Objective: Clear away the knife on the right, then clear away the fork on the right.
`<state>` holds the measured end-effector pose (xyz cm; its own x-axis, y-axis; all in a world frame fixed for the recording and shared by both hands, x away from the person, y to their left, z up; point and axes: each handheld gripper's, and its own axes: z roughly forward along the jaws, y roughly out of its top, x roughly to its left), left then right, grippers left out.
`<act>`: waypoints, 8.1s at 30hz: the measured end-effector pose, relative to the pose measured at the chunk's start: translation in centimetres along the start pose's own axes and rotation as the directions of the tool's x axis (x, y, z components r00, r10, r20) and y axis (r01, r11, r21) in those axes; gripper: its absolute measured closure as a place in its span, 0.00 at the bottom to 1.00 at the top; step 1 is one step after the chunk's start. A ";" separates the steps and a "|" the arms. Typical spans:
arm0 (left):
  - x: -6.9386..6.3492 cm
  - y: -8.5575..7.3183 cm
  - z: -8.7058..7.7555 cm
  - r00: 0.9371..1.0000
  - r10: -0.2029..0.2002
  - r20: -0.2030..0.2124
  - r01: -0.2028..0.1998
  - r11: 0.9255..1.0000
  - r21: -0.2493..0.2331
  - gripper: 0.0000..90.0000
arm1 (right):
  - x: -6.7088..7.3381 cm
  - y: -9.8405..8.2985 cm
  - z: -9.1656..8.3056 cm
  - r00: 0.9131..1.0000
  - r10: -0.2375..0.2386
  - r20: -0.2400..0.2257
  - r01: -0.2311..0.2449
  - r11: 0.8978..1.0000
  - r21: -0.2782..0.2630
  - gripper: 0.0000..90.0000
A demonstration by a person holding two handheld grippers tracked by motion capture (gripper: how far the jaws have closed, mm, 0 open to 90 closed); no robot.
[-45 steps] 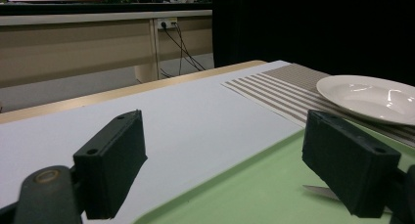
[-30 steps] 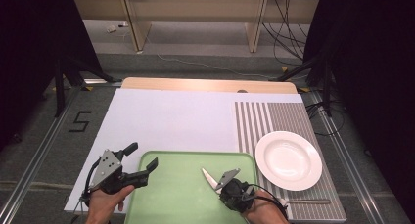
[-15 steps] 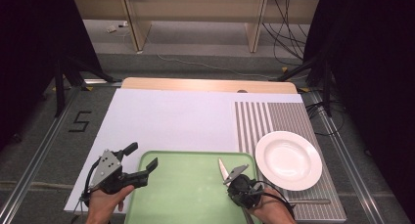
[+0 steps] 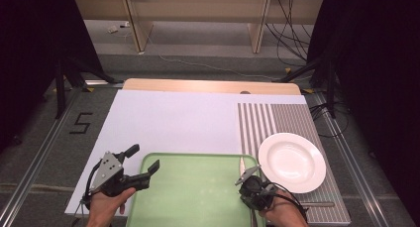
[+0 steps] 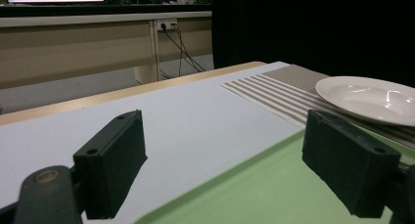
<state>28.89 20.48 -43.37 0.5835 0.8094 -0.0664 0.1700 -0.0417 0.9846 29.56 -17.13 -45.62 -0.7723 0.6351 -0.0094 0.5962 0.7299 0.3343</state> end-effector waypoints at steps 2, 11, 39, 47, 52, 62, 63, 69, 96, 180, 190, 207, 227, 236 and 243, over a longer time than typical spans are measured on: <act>0.0 0.0 0.0 1.000 -0.002 0.001 0.002 1.000 -0.005 0.18 | -0.2 -0.2 -0.1 1.000 0.012 -0.001 -0.012 1.000 0.010 1.00; 0.0 0.0 0.0 1.000 0.002 -0.004 -0.002 1.000 0.001 0.18 | -0.8 -0.6 -0.3 1.000 0.018 -0.007 -0.018 1.000 0.009 1.00; 0.0 0.1 0.0 1.000 0.001 -0.015 -0.001 1.000 0.004 0.18 | -3.7 -0.8 -4.0 0.960 0.121 -0.252 -0.220 0.883 -0.414 0.20; 0.0 0.0 -0.1 1.000 -0.003 -0.014 0.003 1.000 0.004 0.18 | -4.1 -1.0 -4.7 0.951 0.128 -0.283 -0.253 0.847 -0.468 0.16; 0.0 0.1 -0.2 1.000 -0.005 -0.012 0.005 1.000 -0.003 0.18 | -4.1 -0.9 -4.7 0.952 0.114 -0.285 -0.244 0.843 -0.479 0.15; 0.0 0.1 0.2 1.000 -0.002 0.000 0.002 1.000 -0.007 0.18 | -4.7 -1.6 -5.4 0.956 0.128 -0.265 -0.250 0.829 -0.500 0.15; 0.0 0.1 0.2 1.000 -0.001 0.001 0.001 1.000 -0.005 0.18 | -4.8 -1.6 -5.4 0.955 0.134 -0.263 -0.254 0.827 -0.501 0.15; -0.1 0.2 0.5 1.000 0.008 0.015 -0.008 1.000 -0.003 0.18 | -5.0 -2.3 -6.0 0.960 0.151 -0.235 -0.253 0.828 -0.500 0.15; -0.1 0.1 0.2 1.000 0.002 0.008 -0.002 1.000 0.001 0.18 | -7.5 -8.8 -7.6 0.930 0.319 -0.181 -0.367 0.785 -0.499 0.17; -0.2 0.1 0.3 1.000 0.007 0.009 -0.007 1.000 0.005 0.18 | -9.3 -15.0 -5.0 0.894 0.446 -0.038 -0.446 0.880 -0.162 0.18; -0.2 0.1 0.3 1.000 0.005 0.010 -0.005 1.000 0.005 0.18 | -8.9 -14.7 -4.6 0.903 0.429 -0.012 -0.427 0.895 -0.129 0.25; -0.2 0.0 0.3 1.000 0.007 0.010 -0.007 1.000 0.008 0.18 | -7.8 -13.6 -4.8 0.937 0.331 0.116 -0.330 0.944 -0.022 0.52; -0.2 0.0 0.3 1.000 0.006 0.010 -0.006 1.000 0.009 0.18 | -7.4 -13.2 -4.8 0.968 0.221 0.121 -0.226 0.974 0.026 0.70; -0.3 0.0 0.3 1.000 0.008 0.012 -0.008 1.000 0.010 0.18 | -6.8 -12.6 -4.8 0.978 0.179 0.108 -0.187 0.979 0.076 0.86; -0.3 0.0 0.3 1.000 0.008 0.010 -0.008 1.000 0.009 0.18 | -6.9 -12.1 -4.6 0.988 0.115 0.105 -0.126 0.987 0.101 0.91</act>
<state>28.98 20.09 -43.42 0.5928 0.8031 -0.0604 0.1725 -0.0534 0.9836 26.69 -31.53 -45.25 -0.6713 0.7379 -0.0697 0.7077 0.6661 0.2355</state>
